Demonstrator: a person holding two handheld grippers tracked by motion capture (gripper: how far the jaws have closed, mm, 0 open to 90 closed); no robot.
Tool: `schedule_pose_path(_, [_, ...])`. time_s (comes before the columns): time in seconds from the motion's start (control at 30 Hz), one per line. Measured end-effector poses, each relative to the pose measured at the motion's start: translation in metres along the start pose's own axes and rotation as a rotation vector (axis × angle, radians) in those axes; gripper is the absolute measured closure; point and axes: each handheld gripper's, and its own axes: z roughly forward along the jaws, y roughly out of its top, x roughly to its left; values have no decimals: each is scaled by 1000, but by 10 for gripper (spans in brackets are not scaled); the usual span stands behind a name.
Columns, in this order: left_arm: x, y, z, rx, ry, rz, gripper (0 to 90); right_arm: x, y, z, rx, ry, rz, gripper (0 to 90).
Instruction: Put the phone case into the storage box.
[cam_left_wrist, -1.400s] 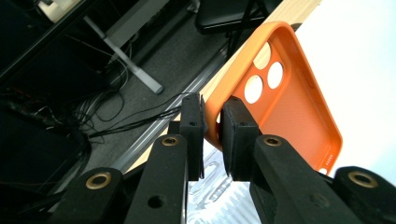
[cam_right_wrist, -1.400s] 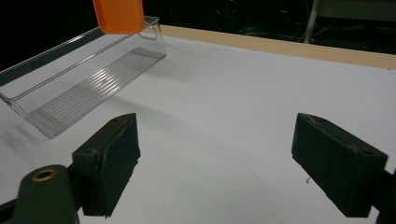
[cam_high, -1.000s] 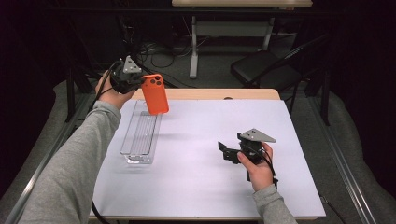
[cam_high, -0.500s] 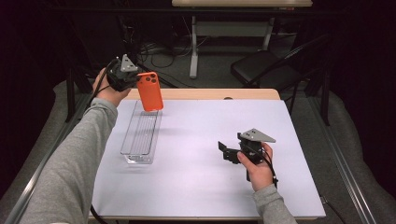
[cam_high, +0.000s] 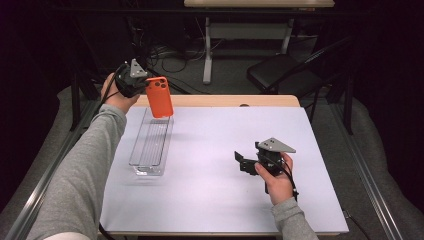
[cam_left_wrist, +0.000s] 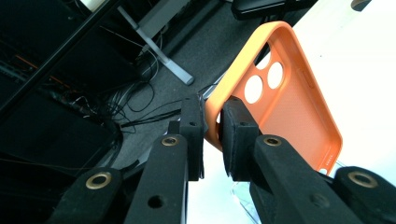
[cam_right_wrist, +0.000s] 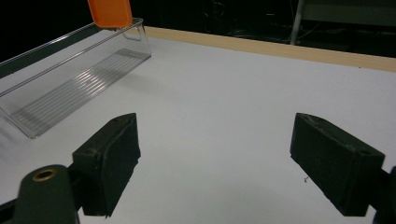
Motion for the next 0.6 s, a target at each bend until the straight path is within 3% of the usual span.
schedule_pose_path(0.6, [5,-11,7,-7,31,0,804,-2,-2,-1,3,-8,2,152])
